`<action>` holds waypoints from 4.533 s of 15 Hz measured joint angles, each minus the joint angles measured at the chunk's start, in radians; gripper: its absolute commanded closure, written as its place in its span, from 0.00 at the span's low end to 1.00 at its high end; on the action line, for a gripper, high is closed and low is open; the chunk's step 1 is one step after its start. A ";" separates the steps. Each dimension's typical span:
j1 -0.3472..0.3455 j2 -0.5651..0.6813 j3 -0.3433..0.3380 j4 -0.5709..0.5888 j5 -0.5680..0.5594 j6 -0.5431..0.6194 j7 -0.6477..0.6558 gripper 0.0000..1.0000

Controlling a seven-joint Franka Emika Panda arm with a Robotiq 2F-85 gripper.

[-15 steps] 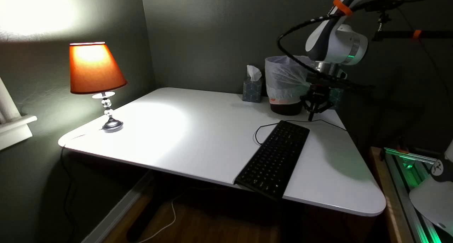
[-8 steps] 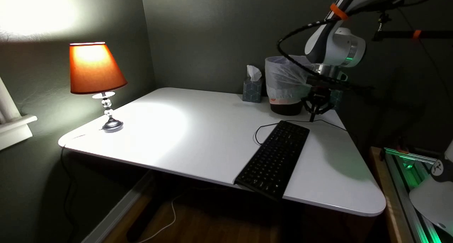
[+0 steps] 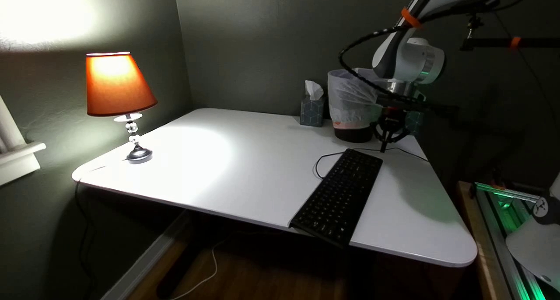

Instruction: Press a key on the keyboard

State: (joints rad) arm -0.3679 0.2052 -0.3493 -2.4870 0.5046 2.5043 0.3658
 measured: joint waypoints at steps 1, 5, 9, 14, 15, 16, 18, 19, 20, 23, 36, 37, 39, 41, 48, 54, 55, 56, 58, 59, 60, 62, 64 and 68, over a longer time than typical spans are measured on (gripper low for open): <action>-0.001 0.008 0.002 0.006 0.010 -0.004 -0.007 1.00; -0.003 0.042 0.006 0.032 0.035 -0.027 -0.027 1.00; -0.005 0.073 0.011 0.054 0.042 -0.037 -0.031 1.00; -0.008 0.109 0.018 0.076 0.045 -0.037 -0.031 1.00; -0.009 0.115 0.019 0.080 0.047 -0.037 -0.031 1.00; -0.011 0.120 0.022 0.084 0.049 -0.037 -0.032 1.00; -0.014 0.130 0.027 0.093 0.056 -0.037 -0.034 1.00; -0.015 0.135 0.030 0.097 0.058 -0.037 -0.035 1.00; -0.016 0.139 0.032 0.102 0.061 -0.037 -0.037 1.00; -0.019 0.151 0.040 0.114 0.070 -0.037 -0.040 1.00; -0.032 0.190 0.045 0.157 0.076 -0.091 -0.041 1.00; -0.033 0.191 0.045 0.159 0.076 -0.095 -0.041 1.00; -0.034 0.193 0.045 0.160 0.076 -0.096 -0.041 1.00; -0.034 0.194 0.045 0.161 0.076 -0.096 -0.041 1.00; -0.034 0.199 0.045 0.163 0.076 -0.096 -0.041 1.00; -0.034 0.199 0.045 0.163 0.076 -0.096 -0.041 1.00; -0.034 0.199 0.045 0.163 0.076 -0.096 -0.041 1.00; -0.034 0.199 0.045 0.163 0.076 -0.096 -0.041 1.00; -0.034 0.199 0.045 0.163 0.076 -0.096 -0.041 1.00; -0.034 0.199 0.045 0.163 0.076 -0.096 -0.041 1.00; -0.034 0.199 0.045 0.163 0.076 -0.096 -0.041 1.00; -0.033 0.198 0.045 0.163 0.075 -0.096 -0.041 1.00; -0.030 0.195 0.045 0.163 0.074 -0.096 -0.041 1.00; -0.018 0.183 0.044 0.156 0.072 -0.095 -0.040 1.00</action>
State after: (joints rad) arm -0.3859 0.3877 -0.3052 -2.3311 0.5770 2.4094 0.3260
